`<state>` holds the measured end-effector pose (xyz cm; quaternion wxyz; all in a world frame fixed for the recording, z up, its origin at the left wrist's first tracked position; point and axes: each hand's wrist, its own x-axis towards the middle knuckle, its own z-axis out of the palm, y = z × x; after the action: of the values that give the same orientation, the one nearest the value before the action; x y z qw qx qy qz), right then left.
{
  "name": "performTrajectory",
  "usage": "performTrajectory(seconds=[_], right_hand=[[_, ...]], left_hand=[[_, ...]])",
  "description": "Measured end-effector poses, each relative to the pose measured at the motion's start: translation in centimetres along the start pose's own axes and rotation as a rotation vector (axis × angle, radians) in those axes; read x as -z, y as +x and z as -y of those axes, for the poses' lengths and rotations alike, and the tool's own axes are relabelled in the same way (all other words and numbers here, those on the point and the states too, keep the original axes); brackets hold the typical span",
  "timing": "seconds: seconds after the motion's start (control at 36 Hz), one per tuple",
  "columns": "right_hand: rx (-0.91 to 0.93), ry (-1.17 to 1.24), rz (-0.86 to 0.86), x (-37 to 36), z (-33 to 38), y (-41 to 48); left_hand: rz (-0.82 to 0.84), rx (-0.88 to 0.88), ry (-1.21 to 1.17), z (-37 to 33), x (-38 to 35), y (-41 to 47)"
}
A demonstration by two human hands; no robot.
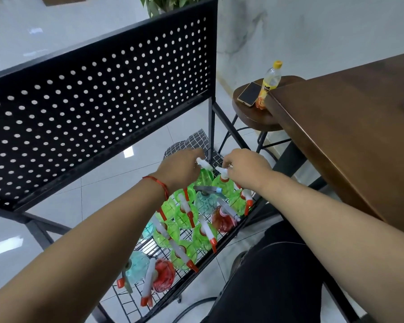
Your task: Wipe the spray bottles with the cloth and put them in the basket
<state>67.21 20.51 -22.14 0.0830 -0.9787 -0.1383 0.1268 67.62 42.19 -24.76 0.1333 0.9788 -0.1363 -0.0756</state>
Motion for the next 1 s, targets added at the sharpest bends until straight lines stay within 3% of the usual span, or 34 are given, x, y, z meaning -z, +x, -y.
performTrajectory(seconds=[0.14, 0.31, 0.72, 0.92, 1.0], right_hand=[[0.016, 0.046, -0.005, -1.3, 0.8, -1.3], [0.056, -0.122, 0.104, -3.0, 3.7, -2.1], [0.028, -0.069, 0.114, -4.1, 4.9, -2.2], [-0.15, 0.117, -0.061, -0.7, 0.3, -3.5], [-0.264, 0.08, -0.034, -0.2, -2.5, -4.4]], left_hand=[[0.102, -0.227, 0.173, -0.3, -0.8, 2.0], [0.166, -0.247, 0.165, -0.1, -1.0, 3.7], [0.198, -0.256, 0.175, -0.7, -1.2, 3.5], [0.055, -0.223, 0.142, 0.1, 0.3, 1.9], [0.025, -0.244, 0.096, 0.7, 1.0, 0.8]])
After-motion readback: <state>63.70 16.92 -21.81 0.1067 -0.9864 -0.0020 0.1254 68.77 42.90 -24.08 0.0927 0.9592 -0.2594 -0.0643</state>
